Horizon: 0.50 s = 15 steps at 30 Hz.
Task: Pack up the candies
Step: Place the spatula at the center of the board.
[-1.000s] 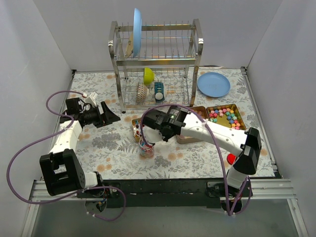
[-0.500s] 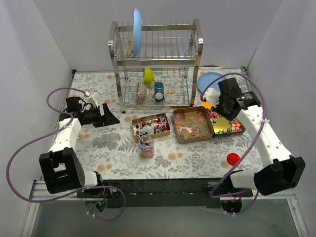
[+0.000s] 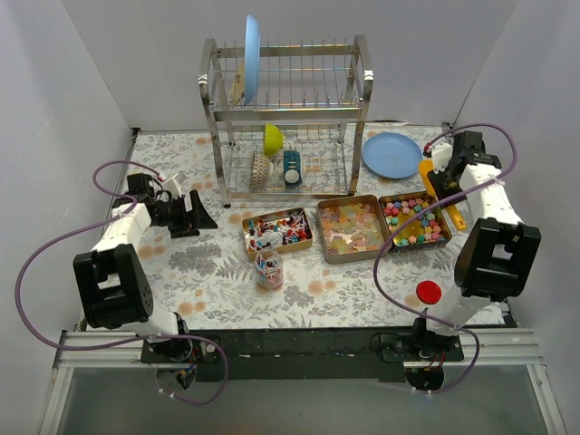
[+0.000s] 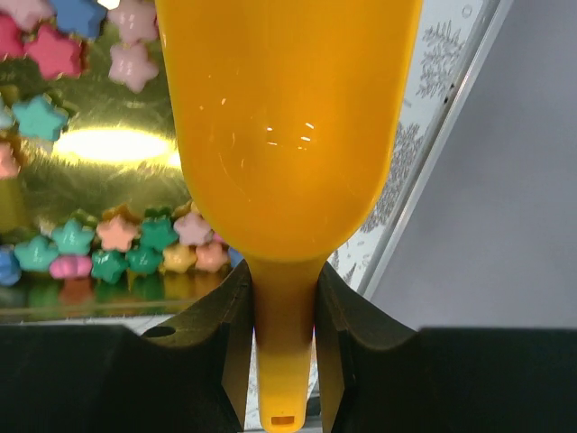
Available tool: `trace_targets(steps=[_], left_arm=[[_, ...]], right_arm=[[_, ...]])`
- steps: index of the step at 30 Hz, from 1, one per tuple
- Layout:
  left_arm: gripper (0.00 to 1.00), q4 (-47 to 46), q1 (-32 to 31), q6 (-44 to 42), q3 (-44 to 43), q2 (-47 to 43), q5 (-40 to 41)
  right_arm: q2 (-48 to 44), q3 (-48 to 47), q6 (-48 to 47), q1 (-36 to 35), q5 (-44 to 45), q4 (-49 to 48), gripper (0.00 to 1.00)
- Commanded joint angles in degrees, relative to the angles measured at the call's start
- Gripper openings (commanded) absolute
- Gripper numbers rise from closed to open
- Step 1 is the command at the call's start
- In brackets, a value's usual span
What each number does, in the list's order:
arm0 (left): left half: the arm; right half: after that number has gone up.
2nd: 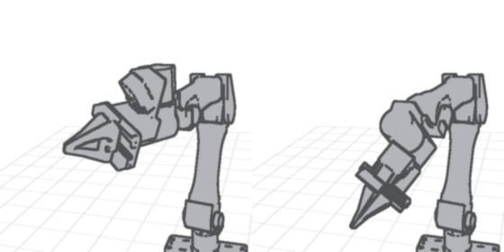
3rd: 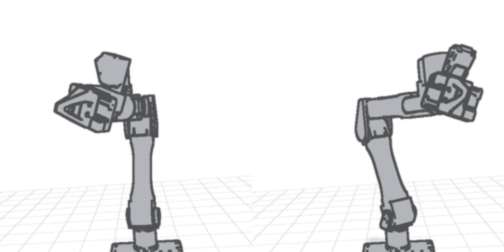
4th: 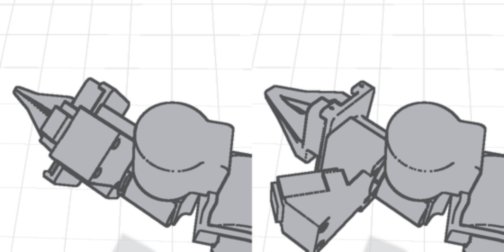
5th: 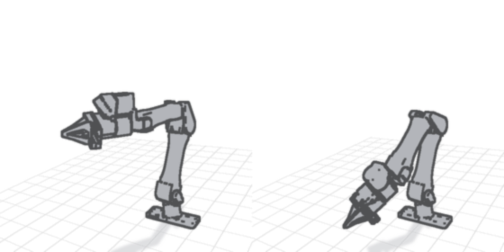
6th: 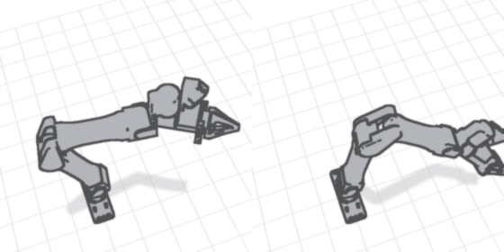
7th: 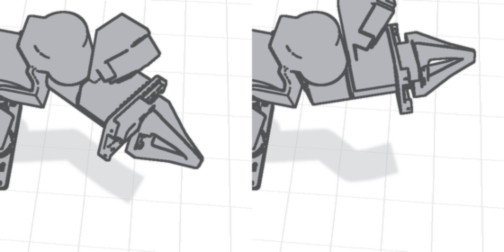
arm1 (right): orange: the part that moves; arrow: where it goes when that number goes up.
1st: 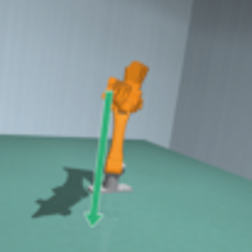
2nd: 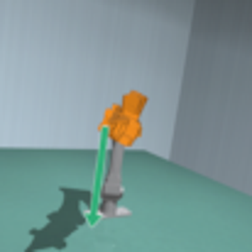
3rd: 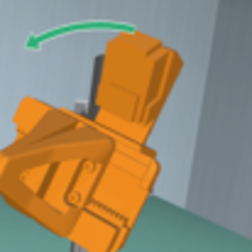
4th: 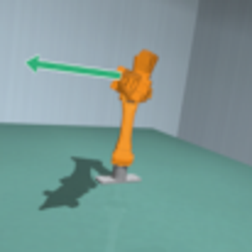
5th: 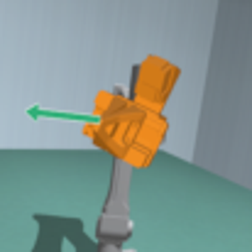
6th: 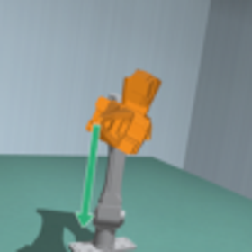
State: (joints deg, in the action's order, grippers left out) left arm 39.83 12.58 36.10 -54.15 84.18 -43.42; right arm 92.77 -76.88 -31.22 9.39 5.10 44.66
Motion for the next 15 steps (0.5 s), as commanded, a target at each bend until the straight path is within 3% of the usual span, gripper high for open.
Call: trace_targets(steps=[1,8,11,15], left_arm=[[0.78,1.5,-0.1,-1.4,-6.8,3.3,5.6],[0.8,13.2,0.2,-22.4,-12.8,7.2,13.0],[0.8,16.3,0.2,-26.3,-14.0,8.6,17.0],[0.81,17.8,0.3,-24.2,-16.9,11.3,18.0]], right_arm=[[4.7,-6.9,1.2,1.1,-1.4,-6.1,0.01],[15.2,-12.6,1.7,3.9,-4.0,-5.7,0.01],[19.5,-15.0,1.6,4.1,-4.7,-2.5,0.01],[22.8,-16.5,1.9,5.0,-7.2,-1.4,0.01]])
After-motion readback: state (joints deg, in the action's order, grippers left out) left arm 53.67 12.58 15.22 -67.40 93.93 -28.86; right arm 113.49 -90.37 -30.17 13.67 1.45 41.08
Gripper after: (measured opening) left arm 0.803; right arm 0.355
